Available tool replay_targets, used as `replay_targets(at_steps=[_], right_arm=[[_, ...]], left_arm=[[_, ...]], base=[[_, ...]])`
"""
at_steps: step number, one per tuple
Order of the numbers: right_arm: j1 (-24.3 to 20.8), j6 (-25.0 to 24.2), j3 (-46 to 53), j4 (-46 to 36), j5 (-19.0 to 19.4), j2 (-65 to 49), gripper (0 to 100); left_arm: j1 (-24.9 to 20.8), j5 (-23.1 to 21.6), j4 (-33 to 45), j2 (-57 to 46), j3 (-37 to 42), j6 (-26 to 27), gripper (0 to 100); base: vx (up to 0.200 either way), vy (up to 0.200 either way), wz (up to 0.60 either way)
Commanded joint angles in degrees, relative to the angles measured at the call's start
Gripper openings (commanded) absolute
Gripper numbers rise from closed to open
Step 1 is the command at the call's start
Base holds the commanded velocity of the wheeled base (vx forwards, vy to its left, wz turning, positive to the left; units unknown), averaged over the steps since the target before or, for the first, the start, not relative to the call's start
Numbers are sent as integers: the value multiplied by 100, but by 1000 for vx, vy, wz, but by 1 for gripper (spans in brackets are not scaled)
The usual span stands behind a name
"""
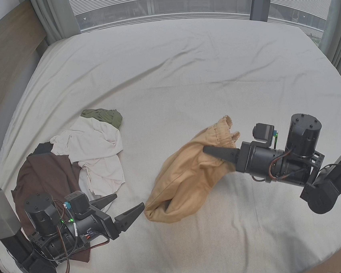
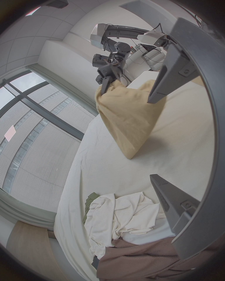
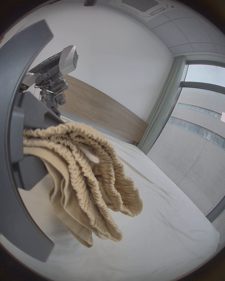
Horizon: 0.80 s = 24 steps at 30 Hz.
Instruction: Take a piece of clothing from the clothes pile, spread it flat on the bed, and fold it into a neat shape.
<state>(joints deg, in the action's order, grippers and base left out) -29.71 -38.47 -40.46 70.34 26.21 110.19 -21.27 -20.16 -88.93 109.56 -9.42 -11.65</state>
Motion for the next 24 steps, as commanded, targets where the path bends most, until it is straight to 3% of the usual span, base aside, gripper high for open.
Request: replay_targets(at_steps=[1,13,24], right_arm=[[150,-37,-357,-99,16,-42,0],[484,-90,-1614,-926,288,257,0],[607,-90,-2581,-1365,315,741,0]], left_arm=[[0,4,-1,22,2,-4,100],[-35,4,-1,48,55,-4,100],[-35,-5,-1,48,72,-4,100]], base=[[0,0,0],[0,0,0],[0,0,0]])
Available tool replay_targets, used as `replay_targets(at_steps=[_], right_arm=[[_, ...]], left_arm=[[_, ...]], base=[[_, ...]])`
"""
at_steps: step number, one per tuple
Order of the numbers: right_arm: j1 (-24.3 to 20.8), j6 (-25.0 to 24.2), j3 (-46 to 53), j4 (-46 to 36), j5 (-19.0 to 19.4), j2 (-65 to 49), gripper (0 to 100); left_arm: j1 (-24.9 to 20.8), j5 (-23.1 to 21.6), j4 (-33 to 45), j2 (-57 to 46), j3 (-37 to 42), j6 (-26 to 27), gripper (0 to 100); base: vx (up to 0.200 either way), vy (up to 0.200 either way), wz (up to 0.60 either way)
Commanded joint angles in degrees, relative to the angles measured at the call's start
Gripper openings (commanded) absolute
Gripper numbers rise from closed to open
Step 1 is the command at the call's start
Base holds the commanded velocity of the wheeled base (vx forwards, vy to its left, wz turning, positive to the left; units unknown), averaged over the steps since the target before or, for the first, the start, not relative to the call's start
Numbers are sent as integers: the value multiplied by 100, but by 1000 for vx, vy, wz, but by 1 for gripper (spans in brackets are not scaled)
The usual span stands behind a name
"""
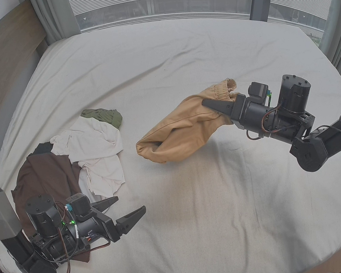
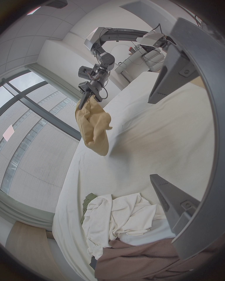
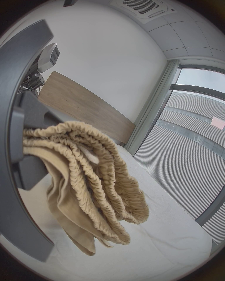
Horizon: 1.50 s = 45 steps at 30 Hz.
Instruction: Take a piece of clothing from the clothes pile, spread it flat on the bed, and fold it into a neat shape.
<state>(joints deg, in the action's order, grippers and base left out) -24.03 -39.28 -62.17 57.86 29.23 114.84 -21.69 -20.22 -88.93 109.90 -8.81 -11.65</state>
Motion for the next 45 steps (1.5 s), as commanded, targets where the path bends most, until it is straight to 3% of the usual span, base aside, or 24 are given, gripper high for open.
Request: replay_targets(at_steps=[1,15,27,40,45], right_arm=[[56,-10,-498,-169,12,303,0],[179,8,-1834,-776,135,795,0],[337,52,-2264,-266,250,1885,0],[513,570,-823,-125,258,1674,0],[654,606,-199,419,258,1762,0]], left_arm=[[7,1,-1,14,11,-4,100],[15,1,-1,40,29,-47,100],[7,-61,-1,40,126,-83,100],[-11,-87,-1,49,143,-83,100],[-2,-113,-1,49,143,-127,100]], base=[[0,0,0],[0,0,0],[0,0,0],[0,0,0],[0,0,0]])
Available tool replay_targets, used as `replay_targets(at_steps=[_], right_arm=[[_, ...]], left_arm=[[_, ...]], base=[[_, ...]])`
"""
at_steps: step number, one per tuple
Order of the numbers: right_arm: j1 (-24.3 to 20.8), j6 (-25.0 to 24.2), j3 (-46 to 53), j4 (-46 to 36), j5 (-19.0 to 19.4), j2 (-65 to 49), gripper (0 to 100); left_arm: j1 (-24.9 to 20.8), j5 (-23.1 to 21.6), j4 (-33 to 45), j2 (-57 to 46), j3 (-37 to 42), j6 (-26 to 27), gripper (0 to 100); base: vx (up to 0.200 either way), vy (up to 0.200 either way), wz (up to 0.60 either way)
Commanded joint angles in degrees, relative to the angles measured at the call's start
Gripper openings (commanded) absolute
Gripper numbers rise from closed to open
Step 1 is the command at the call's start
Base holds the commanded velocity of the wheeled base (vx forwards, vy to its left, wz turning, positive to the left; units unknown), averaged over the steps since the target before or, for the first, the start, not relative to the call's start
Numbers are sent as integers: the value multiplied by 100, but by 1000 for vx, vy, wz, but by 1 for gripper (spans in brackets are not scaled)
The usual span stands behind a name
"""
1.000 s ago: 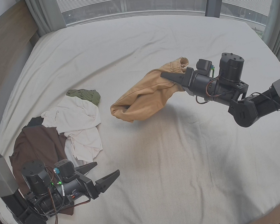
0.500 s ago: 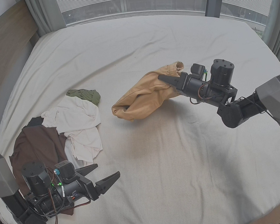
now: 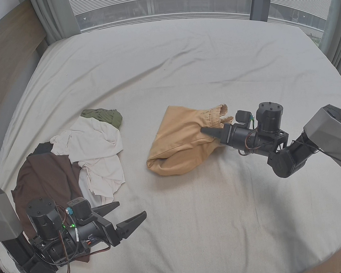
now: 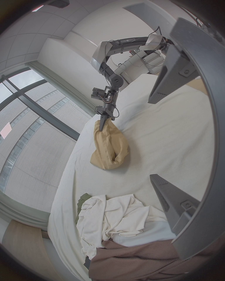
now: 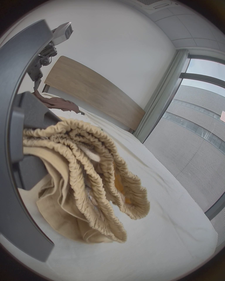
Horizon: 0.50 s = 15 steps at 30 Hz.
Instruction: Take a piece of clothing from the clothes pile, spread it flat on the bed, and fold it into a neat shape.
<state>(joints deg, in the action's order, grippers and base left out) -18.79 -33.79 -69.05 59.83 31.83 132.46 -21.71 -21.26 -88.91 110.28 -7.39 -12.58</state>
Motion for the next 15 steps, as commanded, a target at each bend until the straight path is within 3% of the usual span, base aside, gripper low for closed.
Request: replay_targets(at_steps=[1,15], right_arm=[[147,57,550,266,-1,-1,0],[209,66,1069,1101,-1,465,0]], left_arm=[[-9,-10,-4,11,0,-52,100],[-44,-10,-4,38,-17,-69,100]], base=[[0,0,0],[0,0,0]])
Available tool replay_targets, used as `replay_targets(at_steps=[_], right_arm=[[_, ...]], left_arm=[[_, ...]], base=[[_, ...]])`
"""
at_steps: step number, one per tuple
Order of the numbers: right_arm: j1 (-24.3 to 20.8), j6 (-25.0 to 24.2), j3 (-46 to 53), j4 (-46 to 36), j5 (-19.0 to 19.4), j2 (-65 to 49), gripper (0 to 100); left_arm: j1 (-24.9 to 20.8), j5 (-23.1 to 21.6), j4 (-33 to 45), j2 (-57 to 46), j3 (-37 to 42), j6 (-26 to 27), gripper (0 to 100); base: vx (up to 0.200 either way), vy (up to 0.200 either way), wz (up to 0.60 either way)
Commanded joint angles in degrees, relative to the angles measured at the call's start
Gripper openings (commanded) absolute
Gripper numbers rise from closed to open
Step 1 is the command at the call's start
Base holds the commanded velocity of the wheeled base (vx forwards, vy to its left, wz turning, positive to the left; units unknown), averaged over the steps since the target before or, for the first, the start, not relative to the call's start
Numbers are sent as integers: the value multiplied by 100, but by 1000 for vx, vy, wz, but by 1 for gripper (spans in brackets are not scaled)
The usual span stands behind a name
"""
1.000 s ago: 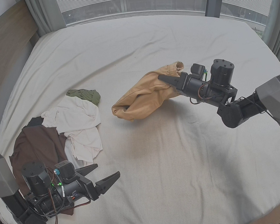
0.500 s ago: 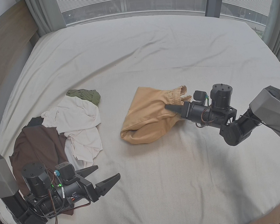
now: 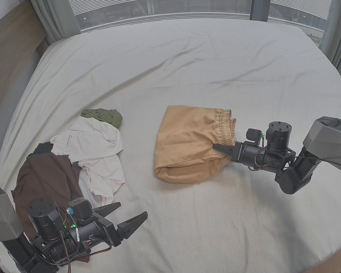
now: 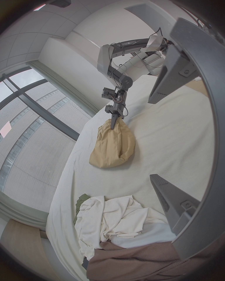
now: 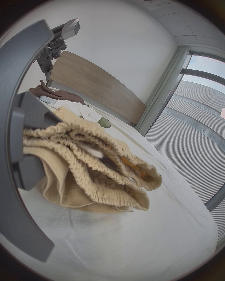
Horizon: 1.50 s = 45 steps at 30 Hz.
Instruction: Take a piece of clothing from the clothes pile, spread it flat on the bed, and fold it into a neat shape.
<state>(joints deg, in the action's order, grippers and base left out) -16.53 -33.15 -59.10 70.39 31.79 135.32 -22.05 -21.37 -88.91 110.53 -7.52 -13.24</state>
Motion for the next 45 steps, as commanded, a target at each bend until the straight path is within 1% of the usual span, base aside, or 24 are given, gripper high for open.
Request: replay_targets(at_steps=[1,5,6,14,15,17,19,21,24,27,30,34,35,36,40,43,45], right_arm=[[-17,1,100,63,2,197,0],[-26,1,127,107,2,215,0],[-34,1,171,107,2,215,100],[45,89,619,449,-50,-23,100],[185,107,953,599,-59,-339,100],[238,107,1146,669,-59,-559,100],[405,115,1498,792,-59,-919,100],[440,115,1577,819,-59,-1007,100],[651,115,2034,1021,-50,-1543,100],[660,107,2096,1065,-50,-1684,100],[563,89,2025,1047,-42,-1807,100],[220,71,1779,986,-42,-1737,100],[220,71,1779,986,-42,-1737,100],[71,71,1568,933,-50,-1447,100],[-131,71,1252,889,-68,-1148,100],[-219,107,1006,599,-86,-840,100],[-219,124,927,581,-94,-682,100]], left_arm=[[-10,1,-4,12,-4,-3,100],[-10,1,-13,-5,-4,-3,100],[-1,1,-13,-5,-4,-3,100],[-10,1,-13,-49,-4,-3,100],[-10,1,-13,-49,-4,-3,100],[-10,1,-13,-49,-12,-3,100],[-10,1,-13,-49,-21,-3,100],[-1,1,-13,-49,-21,-12,100],[-1,1,-13,-49,-30,-3,100],[-1,1,-13,-49,-39,-12,100],[-1,1,-13,-49,-39,-3,100],[17,1,-13,-58,-48,-12,100],[17,1,-13,-58,-48,-12,100],[17,1,-13,-58,-48,-12,100],[43,1,-13,-67,-48,-12,100],[43,1,-13,-49,-48,-12,100],[43,1,-13,-49,-48,-12,100]], base=[[0,0,0],[0,0,0],[0,0,0],[0,0,0],[0,0,0],[0,0,0],[0,0,0],[0,0,0],[0,0,0],[0,0,0],[0,0,0],[0,0,0],[0,0,0],[0,0,0],[0,0,0],[0,0,0],[0,0,0]])
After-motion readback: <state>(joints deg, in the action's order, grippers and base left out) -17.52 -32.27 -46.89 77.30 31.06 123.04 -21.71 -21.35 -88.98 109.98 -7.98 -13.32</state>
